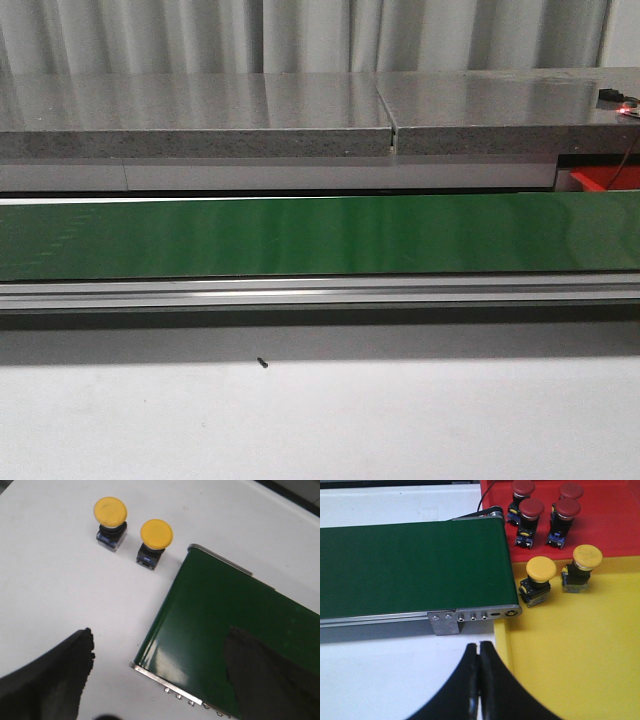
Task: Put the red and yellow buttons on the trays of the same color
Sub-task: 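Move the left gripper down toward the yellow buttons beside the belt, then grasp a yellow button with the left gripper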
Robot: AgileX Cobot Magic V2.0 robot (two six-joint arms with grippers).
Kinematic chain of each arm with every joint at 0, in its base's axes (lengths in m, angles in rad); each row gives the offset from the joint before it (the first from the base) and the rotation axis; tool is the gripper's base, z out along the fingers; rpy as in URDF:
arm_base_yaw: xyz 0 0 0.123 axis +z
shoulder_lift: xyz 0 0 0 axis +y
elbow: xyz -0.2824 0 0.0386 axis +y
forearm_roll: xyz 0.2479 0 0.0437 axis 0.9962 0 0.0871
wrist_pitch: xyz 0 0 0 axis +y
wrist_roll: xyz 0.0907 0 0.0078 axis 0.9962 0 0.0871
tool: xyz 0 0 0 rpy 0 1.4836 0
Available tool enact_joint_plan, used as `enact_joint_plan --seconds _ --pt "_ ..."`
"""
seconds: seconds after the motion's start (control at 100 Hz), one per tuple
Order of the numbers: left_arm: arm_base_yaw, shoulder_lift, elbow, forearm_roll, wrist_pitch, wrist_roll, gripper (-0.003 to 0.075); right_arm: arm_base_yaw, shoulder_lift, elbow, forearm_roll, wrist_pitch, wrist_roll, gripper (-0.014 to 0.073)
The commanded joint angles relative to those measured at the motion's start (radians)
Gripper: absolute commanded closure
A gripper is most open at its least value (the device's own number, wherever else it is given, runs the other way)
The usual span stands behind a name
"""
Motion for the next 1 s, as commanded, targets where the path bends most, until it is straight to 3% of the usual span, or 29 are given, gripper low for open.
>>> enact_joint_plan --seconds 0.0,0.58,0.99 --pt "0.02 0.056 -0.089 -0.026 -0.004 -0.01 0.021 -0.001 -0.001 -0.026 -0.012 -0.061 0.001 0.0685" --pt "0.049 0.528 -0.506 0.001 0.045 -0.01 0.021 -0.001 -0.001 -0.026 -0.012 -0.061 0.001 0.0685" --pt "0.049 0.643 -0.57 0.032 -0.023 -0.01 0.021 -0.001 -0.001 -0.026 -0.012 -0.06 0.001 0.0685"
